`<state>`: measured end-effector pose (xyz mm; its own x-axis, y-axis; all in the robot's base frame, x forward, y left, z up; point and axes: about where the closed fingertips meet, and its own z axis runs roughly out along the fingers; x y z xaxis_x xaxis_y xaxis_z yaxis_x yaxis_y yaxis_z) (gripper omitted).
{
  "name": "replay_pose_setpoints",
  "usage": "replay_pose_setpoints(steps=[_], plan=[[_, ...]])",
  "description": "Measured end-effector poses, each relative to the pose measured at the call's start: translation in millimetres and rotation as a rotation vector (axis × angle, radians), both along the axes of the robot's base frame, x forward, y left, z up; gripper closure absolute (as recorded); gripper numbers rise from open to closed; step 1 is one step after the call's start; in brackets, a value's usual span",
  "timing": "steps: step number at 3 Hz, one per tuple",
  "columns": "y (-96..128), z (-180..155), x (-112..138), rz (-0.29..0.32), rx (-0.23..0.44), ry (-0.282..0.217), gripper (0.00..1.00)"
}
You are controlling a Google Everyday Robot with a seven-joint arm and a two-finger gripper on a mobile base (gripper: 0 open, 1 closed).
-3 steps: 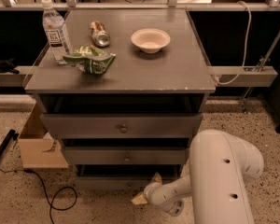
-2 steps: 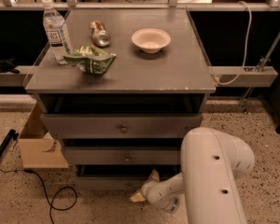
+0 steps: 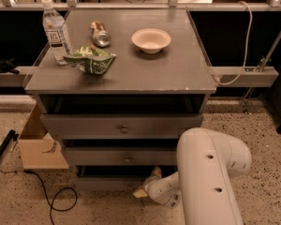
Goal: Open bottom drawer
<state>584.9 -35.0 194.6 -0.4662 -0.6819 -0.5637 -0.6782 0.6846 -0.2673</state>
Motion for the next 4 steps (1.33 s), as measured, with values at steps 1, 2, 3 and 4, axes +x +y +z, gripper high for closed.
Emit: replay_pose_setpoints(steps=[1,2,3,4], plan=[[-8,-4,7,-0.013,-0.002,0.003,0.00],[-16,-12,9,-0.021,-0.012,0.019,0.00],[-21,-20,11,-0.027,-0.018,0.031,0.00],[-24,-27,14,-0.035,-0.014,0.046,0.00]])
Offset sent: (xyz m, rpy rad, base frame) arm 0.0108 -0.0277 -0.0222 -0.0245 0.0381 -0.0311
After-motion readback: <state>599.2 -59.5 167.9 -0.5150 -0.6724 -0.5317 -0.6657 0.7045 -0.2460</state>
